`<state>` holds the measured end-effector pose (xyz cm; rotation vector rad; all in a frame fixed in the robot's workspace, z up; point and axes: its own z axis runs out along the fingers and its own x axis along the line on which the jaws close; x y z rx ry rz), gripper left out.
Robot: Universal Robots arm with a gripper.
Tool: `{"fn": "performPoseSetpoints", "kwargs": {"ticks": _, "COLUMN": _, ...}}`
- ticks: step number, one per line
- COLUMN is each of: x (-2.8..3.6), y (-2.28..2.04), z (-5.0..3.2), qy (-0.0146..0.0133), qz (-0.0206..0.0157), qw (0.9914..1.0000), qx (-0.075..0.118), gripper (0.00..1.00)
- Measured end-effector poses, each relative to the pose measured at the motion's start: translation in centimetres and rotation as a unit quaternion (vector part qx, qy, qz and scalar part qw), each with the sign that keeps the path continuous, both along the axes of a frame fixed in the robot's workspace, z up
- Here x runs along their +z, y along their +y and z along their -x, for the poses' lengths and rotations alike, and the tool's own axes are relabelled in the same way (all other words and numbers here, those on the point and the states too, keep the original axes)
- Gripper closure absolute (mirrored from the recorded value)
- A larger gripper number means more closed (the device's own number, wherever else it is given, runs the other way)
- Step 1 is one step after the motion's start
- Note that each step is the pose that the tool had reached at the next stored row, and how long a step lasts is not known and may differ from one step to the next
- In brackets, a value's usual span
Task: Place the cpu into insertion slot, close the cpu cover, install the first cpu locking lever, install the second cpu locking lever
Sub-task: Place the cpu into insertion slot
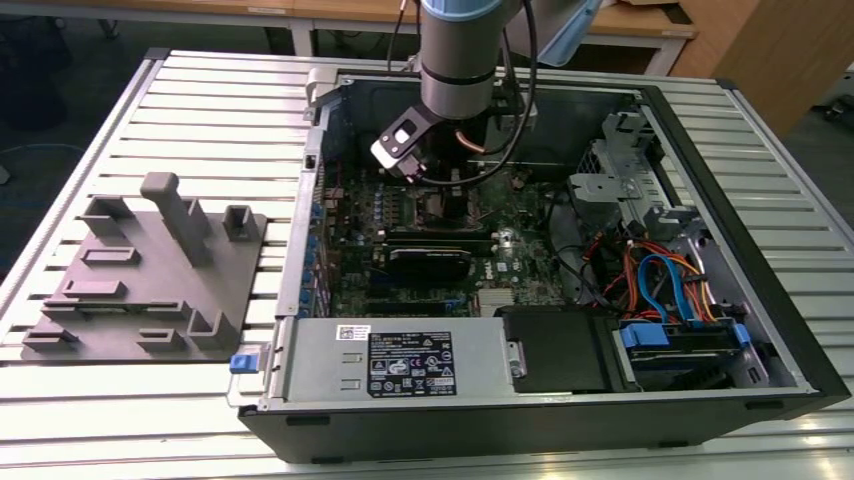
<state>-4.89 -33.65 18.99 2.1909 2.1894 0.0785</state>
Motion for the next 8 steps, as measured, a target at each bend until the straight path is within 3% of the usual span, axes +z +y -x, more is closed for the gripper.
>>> {"fn": "performPoseSetpoints", "kwargs": {"ticks": 8, "x": 0.23, "y": 0.01, "z": 0.0, "qy": 0.0003, "qz": 0.0003, "qw": 1.0, "qx": 0.0, "gripper": 0.46}}
